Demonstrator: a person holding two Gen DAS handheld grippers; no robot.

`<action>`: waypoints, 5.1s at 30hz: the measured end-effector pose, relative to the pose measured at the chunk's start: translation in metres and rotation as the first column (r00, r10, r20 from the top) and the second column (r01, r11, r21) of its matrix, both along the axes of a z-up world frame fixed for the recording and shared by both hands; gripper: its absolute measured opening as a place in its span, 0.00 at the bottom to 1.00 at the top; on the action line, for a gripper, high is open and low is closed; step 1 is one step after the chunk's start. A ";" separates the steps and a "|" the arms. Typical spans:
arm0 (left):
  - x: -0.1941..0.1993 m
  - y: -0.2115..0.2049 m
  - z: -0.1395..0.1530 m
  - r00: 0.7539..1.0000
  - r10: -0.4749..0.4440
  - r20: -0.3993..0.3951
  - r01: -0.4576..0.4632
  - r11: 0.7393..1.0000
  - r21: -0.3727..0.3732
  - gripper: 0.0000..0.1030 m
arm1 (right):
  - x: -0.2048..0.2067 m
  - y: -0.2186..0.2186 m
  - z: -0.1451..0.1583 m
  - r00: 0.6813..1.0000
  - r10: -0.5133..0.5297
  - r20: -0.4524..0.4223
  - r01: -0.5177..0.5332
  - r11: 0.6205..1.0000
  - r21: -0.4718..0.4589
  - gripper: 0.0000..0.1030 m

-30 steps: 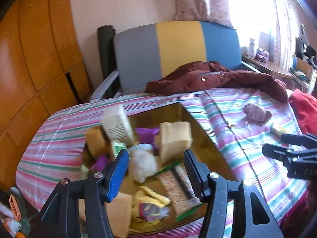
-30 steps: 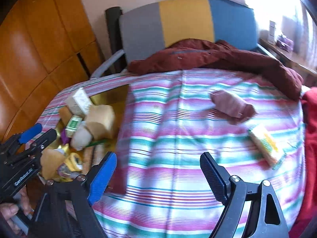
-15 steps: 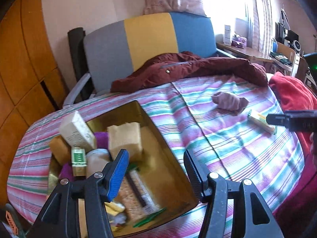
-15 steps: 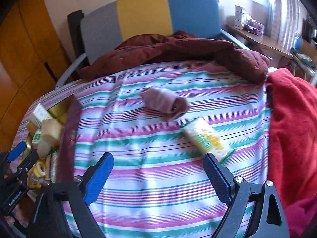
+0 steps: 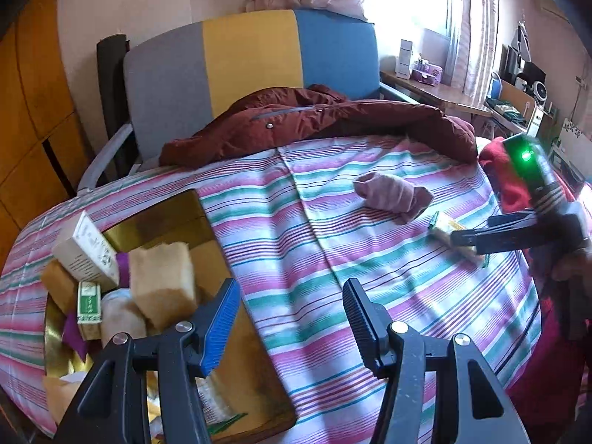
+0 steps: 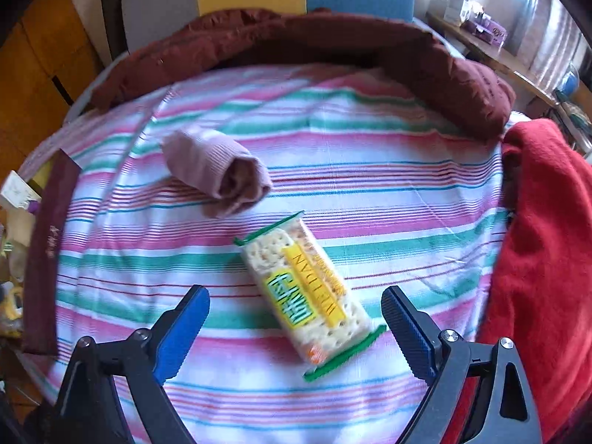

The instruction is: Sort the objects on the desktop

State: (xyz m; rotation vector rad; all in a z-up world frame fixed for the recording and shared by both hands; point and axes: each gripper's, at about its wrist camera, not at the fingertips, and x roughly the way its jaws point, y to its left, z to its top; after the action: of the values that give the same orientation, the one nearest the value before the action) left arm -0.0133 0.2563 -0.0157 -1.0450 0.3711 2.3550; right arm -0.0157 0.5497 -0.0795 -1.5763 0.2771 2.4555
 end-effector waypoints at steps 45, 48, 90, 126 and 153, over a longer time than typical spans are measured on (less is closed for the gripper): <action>-0.094 0.201 -0.051 0.957 -0.226 0.182 0.241 0.969 -0.062 0.68 | -0.013 -0.003 -0.028 0.997 0.031 0.064 -0.032 0.999 0.014 0.66; -0.098 0.211 -0.059 0.952 -0.233 0.198 0.252 0.965 -0.077 0.71 | -0.016 -0.003 -0.028 0.997 0.028 0.067 -0.029 0.999 0.017 0.69; -0.017 0.042 0.056 0.998 -0.017 -0.059 0.021 0.997 0.077 0.37 | -0.013 -0.028 -0.020 0.991 0.135 0.014 -0.135 0.988 0.076 0.49; -0.013 -0.207 0.019 0.908 0.409 -0.094 -0.404 0.912 0.070 0.37 | 0.001 -0.239 0.070 0.893 0.301 -0.335 -0.348 0.934 -0.087 0.49; -0.038 -0.223 -0.025 0.886 0.463 -0.015 -0.462 0.886 0.040 0.38 | -0.035 -0.331 0.033 0.890 0.375 -0.258 -0.406 0.911 -0.075 0.49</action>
State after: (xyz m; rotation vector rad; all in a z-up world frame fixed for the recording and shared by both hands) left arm -0.0518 0.0329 -0.0405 -1.1936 0.0883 2.7833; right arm -0.0509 0.2191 -0.0465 -1.5053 0.1654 3.0036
